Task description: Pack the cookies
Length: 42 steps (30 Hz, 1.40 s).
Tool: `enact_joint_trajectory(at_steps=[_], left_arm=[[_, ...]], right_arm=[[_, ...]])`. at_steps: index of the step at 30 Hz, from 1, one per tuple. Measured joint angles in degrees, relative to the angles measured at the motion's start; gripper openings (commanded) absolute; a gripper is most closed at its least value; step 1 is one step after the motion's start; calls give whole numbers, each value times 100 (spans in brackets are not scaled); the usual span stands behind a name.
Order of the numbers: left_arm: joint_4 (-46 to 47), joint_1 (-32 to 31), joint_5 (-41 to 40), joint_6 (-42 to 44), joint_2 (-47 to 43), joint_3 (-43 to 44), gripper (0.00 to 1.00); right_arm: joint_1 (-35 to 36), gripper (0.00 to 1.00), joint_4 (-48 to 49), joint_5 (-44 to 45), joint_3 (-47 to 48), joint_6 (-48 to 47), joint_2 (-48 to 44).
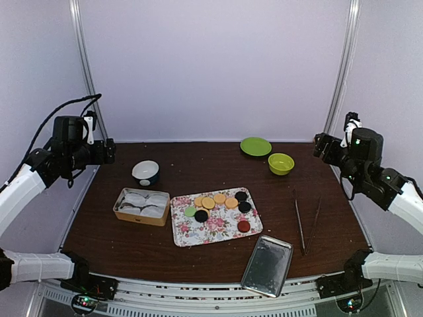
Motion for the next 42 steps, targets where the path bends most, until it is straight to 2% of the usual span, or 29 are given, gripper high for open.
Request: enact_joint_trajectory(at_steps=[7, 17, 27, 35, 42], left_arm=[[205, 0, 188, -28, -2, -107, 98], [330, 0, 400, -66, 98, -136, 98], [330, 0, 730, -162, 234, -136, 98], [326, 0, 927, -212, 234, -133, 98], [326, 0, 1062, -238, 229, -127, 98]], right_arm=[[-28, 100, -282, -83, 37, -2, 103], [-31, 95, -1283, -1132, 308, 334, 608], [13, 91, -1985, -1545, -743, 1331, 1014], [13, 92, -2164, -1591, -831, 1810, 1685], [13, 91, -2120, -1696, -1139, 2140, 1856]])
